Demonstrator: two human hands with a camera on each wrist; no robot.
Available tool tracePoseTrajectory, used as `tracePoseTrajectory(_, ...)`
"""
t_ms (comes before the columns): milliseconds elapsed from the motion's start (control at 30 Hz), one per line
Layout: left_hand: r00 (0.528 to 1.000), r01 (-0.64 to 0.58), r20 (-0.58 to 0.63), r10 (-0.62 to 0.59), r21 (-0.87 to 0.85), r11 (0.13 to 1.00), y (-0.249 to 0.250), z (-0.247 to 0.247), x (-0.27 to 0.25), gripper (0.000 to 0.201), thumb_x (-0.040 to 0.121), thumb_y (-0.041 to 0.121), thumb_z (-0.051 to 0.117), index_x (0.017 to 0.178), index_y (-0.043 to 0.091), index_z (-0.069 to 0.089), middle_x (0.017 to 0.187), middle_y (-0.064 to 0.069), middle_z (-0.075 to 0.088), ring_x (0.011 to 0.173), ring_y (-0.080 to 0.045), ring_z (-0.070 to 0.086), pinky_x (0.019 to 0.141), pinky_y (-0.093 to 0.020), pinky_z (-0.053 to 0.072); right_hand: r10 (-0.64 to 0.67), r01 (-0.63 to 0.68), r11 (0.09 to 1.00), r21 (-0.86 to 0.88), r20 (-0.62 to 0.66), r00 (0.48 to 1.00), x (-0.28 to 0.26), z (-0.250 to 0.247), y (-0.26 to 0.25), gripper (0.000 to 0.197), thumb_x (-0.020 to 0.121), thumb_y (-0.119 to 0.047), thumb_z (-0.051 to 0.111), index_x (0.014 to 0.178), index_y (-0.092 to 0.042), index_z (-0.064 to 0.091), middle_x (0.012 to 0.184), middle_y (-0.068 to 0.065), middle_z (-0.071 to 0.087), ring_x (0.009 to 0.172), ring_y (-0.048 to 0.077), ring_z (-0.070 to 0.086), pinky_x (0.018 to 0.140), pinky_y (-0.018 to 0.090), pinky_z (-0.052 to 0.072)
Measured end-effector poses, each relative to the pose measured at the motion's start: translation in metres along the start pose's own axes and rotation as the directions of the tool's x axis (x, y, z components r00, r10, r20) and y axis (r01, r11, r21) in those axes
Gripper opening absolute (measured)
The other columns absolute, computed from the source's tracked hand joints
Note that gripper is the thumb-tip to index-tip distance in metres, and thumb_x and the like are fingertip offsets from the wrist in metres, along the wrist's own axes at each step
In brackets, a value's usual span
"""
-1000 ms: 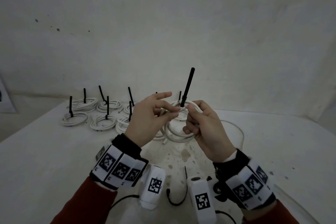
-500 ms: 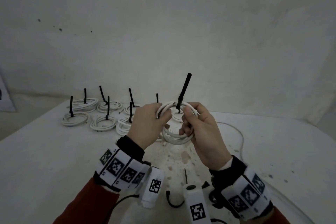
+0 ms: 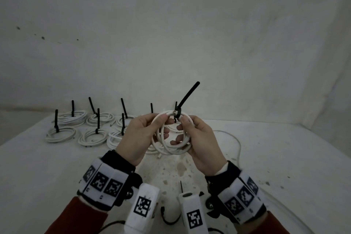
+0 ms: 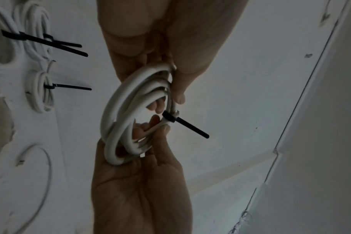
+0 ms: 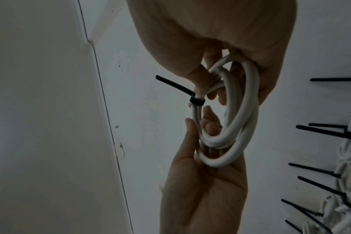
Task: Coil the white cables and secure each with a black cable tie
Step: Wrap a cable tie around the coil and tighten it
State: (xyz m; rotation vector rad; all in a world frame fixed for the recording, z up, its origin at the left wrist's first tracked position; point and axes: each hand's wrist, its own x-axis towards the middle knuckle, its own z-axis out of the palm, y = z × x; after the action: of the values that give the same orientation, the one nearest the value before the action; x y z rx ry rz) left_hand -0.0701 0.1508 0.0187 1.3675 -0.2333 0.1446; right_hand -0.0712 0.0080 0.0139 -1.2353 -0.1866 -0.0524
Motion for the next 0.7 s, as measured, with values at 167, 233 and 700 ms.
tracePoseTrajectory(167, 0.994, 0.1, 0.056, -0.094, -0.121, 0.988, -0.007, 0.008, 0.0, 0.041, 0.092, 0.034, 0.046, 0.096, -0.002, 0.066, 0.072, -0.008, 0.065, 0.061, -0.017, 0.06, 0.061, -0.029, 0.053, 0.031, -0.027, 0.998, 0.052, -0.074, 0.997, 0.004, -0.005, 0.003, 0.017, 0.099, -0.019, 0.049, 0.087, -0.009, 0.056, 0.068, 0.004, 0.05, 0.057, 0.018, 0.046, 0.057, 0.029, 0.044)
tracePoseTrajectory(233, 0.971, 0.218, 0.162, -0.177, -0.285, 0.933, -0.006, 0.01, -0.001, 0.051, 0.095, 0.039, 0.037, 0.105, -0.004, 0.062, 0.069, -0.008, 0.06, 0.063, -0.02, 0.06, 0.066, -0.032, 0.052, 0.027, -0.023, 0.999, 0.035, -0.11, 0.994, 0.007, -0.009, 0.002, 0.018, 0.1, -0.021, 0.048, 0.087, -0.009, 0.054, 0.063, 0.0, 0.044, 0.051, 0.013, 0.04, 0.049, 0.023, 0.039)
tracePoseTrajectory(700, 0.874, 0.472, 0.339, -0.349, -0.415, 0.778, 0.001, 0.005, 0.004, 0.053, 0.097, 0.041, 0.033, 0.058, 0.011, 0.052, 0.04, 0.004, 0.031, 0.035, -0.01, 0.033, 0.051, -0.024, 0.048, 0.344, -0.403, 0.893, 0.2, 0.275, 0.898, 0.006, -0.014, -0.029, 0.048, 0.096, -0.039, 0.047, 0.068, -0.004, 0.063, 0.042, -0.004, 0.031, 0.032, 0.008, 0.026, 0.043, 0.021, 0.041)
